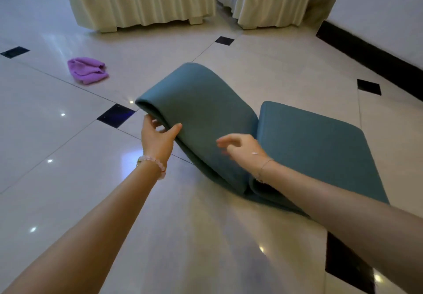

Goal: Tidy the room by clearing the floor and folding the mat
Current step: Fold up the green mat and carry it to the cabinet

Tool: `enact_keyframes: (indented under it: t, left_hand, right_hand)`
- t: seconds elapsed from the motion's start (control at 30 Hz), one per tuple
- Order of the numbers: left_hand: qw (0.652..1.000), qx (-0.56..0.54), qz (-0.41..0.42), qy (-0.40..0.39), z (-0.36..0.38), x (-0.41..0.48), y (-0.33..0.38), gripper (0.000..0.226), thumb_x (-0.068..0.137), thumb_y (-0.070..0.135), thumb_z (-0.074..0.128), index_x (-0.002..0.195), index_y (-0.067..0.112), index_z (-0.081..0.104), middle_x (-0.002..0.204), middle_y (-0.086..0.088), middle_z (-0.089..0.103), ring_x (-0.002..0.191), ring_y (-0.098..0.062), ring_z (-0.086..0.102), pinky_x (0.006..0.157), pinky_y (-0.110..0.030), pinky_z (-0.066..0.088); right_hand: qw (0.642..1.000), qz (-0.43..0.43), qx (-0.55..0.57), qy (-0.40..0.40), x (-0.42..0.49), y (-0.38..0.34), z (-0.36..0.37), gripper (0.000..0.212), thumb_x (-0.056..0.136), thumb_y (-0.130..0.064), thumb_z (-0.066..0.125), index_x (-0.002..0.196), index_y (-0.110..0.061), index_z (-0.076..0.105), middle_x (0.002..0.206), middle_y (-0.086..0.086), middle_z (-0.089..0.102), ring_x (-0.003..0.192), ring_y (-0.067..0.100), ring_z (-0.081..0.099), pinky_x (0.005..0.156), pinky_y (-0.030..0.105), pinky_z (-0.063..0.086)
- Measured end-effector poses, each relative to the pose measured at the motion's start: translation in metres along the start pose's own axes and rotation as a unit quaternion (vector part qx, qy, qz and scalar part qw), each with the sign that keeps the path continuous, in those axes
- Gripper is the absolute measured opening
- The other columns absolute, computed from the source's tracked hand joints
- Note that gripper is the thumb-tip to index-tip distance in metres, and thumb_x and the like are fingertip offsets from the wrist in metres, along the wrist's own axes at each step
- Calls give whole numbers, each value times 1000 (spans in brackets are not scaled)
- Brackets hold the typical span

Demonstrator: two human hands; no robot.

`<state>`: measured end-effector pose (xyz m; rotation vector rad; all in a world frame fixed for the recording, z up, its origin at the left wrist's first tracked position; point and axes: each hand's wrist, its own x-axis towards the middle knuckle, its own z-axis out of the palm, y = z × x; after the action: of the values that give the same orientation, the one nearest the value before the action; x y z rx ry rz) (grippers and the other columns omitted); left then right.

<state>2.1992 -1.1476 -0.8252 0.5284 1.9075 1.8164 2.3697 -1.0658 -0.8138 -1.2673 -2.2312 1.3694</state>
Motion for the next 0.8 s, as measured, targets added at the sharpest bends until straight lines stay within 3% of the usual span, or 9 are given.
enact_keyframes:
  t: [0.07, 0.13, 0.23, 0.33, 0.4, 0.47, 0.57, 0.7, 0.8]
  left_hand:
    - [994, 30, 92, -55, 27, -17, 27, 40, 81, 13, 70, 111, 21, 45, 108, 4, 55, 97, -13, 61, 81, -27, 55]
    - [973, 57, 196, -111, 65, -42, 53, 39, 80, 16, 71, 108, 23, 44, 106, 7, 53, 92, -5, 58, 73, -19, 54]
    - [908, 122, 354, -190, 130, -79, 70, 44, 76, 29, 69, 115, 24, 49, 120, -5, 50, 103, -18, 54, 86, -34, 52]
    - [826, 311, 382, -275, 188, -101, 60, 68, 76, 54, 63, 136, 42, 35, 152, -9, 24, 142, -31, 18, 109, -59, 22]
    - [727, 441, 352, -391, 215, -108, 40, 80, 78, 67, 53, 143, 51, 9, 159, -2, 2, 146, -27, -2, 110, -66, 5]
    - [588, 542, 366, -476, 233, -118, 14, 82, 79, 73, 43, 144, 50, -2, 159, 0, -6, 146, -27, -7, 109, -68, -4]
    - [442, 630, 388, -507, 242, -136, -21, 88, 80, 74, 39, 146, 42, -9, 158, -4, -17, 144, -30, -15, 106, -69, -11]
    - [421, 647, 405, -490, 238, -137, -35, 91, 82, 71, 39, 143, 41, -21, 155, -6, -26, 142, -31, -22, 105, -69, -13]
    - [425, 639, 394, -506, 236, -132, -29, 86, 83, 70, 39, 144, 44, -16, 156, -1, -23, 142, -29, -22, 106, -66, -15]
  right_hand:
    - [986, 27, 158, 50, -6, -10, -52, 27, 92, -9, 43, 103, -21, 64, 106, 0, 65, 97, 19, 61, 84, 33, 48]
    - [965, 55, 245, 78, -13, -12, -115, 24, 96, -23, 40, 112, -21, 58, 115, 1, 62, 101, 20, 59, 89, 38, 46]
    - [944, 54, 287, 154, -32, 3, -207, 38, 99, -37, 29, 124, -22, 52, 127, 3, 58, 115, 25, 55, 100, 48, 40]
    - [922, 55, 292, 248, -58, 38, -265, 46, 99, -45, 24, 133, -24, 47, 135, 2, 52, 125, 26, 47, 107, 50, 32]
    - [921, 54, 250, 294, -74, 65, -280, 46, 99, -46, 27, 135, -25, 46, 138, -1, 50, 129, 21, 43, 110, 46, 28]
    - [931, 44, 197, 305, -82, 95, -279, 43, 99, -43, 32, 136, -25, 46, 139, -3, 48, 130, 14, 40, 112, 41, 23]
    - [966, 28, 88, 242, -86, 137, -262, 44, 99, -28, 42, 141, -17, 41, 147, -2, 40, 128, 3, 34, 110, 23, 21]
    - [989, 62, -40, 129, -84, 190, -222, 60, 93, -29, 56, 146, -24, 30, 154, -3, 26, 140, 9, 24, 111, 23, 19]
    - [984, 96, 36, 148, -82, 208, -200, 73, 88, -25, 63, 148, -28, 22, 145, -7, 33, 133, 12, 34, 109, 26, 28]
